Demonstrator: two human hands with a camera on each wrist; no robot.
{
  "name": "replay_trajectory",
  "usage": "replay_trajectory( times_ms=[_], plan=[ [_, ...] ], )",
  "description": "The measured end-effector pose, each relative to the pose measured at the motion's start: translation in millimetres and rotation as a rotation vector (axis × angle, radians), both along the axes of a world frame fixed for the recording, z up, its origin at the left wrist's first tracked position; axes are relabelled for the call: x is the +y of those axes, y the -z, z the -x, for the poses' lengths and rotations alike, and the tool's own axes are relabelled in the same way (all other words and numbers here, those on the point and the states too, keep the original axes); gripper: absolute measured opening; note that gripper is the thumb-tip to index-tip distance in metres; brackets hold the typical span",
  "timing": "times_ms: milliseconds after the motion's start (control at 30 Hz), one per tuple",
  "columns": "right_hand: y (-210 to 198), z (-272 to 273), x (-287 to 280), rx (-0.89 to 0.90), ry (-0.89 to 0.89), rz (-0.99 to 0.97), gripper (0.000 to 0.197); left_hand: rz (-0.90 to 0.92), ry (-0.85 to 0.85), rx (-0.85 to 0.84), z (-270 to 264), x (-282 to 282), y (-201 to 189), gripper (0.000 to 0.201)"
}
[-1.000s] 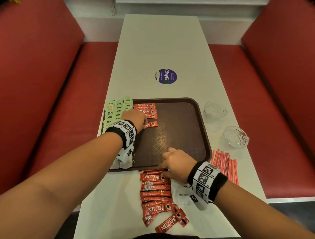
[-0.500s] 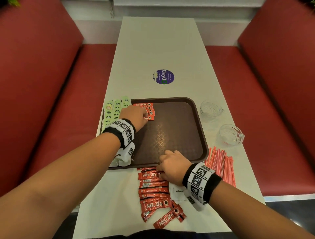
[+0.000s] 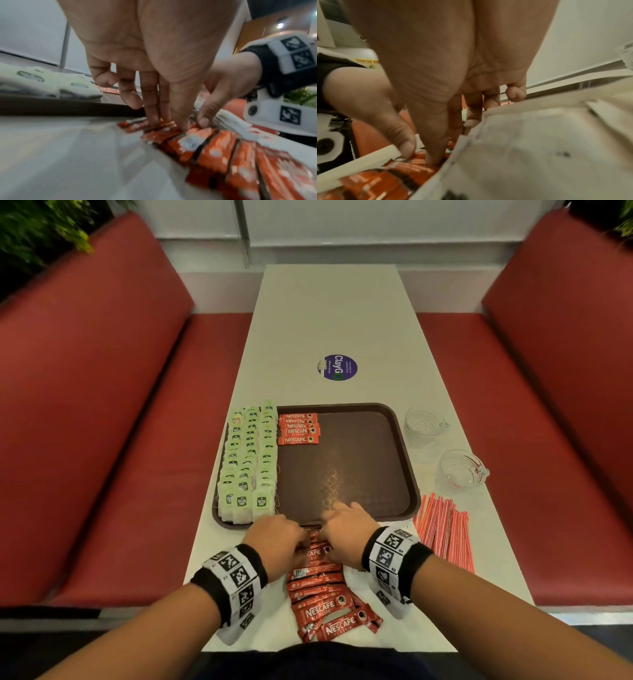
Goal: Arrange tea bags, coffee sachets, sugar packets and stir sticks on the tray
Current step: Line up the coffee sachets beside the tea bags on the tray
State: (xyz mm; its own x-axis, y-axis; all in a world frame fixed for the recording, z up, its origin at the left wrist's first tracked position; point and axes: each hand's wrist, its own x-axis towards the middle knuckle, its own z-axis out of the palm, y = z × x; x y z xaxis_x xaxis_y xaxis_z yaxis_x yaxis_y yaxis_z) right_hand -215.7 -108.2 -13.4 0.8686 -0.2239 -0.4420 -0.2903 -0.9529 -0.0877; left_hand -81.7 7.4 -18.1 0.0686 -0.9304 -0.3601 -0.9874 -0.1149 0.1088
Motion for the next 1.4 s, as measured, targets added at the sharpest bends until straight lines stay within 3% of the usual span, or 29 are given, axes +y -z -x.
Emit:
replay_trajectory(
  times_ms=[133,433,700,733,867,1033,1200,1400],
  plan=[
    [1,-1,3,-0.023,0.011,0.011,0.031,-0.003,-0.030,-0.028,2,8,13,0.039],
    [-1,-7,5,-0.011,0.003,0.023,0.029,0.007,-0.052,-0.008,-3,6,10,0.029],
    [-12,-9,-3,-0.107,0.076,-0.068,0.014,0.190,-0.165,0.074,-9,7,-5,0.023],
    [-15,-8,-5,-0.125,0.100,-0.099,0.008,0.160,-0.190,0.076,-10,7,-6,0.025],
    [-20,-3,-13,-0.176,0.260,-0.249,0.019,-0.044,-0.171,0.127,-8,9,-4,0.032],
    [-17,-1,-16,-0.263,0.322,-0.322,0.030,-0.084,-0.108,0.130,-5,8,4,0.030],
    [-14,-2,-18,-0.251,0.337,-0.415,0.015,-0.051,-0.154,0.201,-15,4,0,0.019],
    [-16,-7,-21,-0.182,0.213,-0.378,0.018,0.060,-0.198,0.250,-32,-4,-19,0.008]
  ],
)
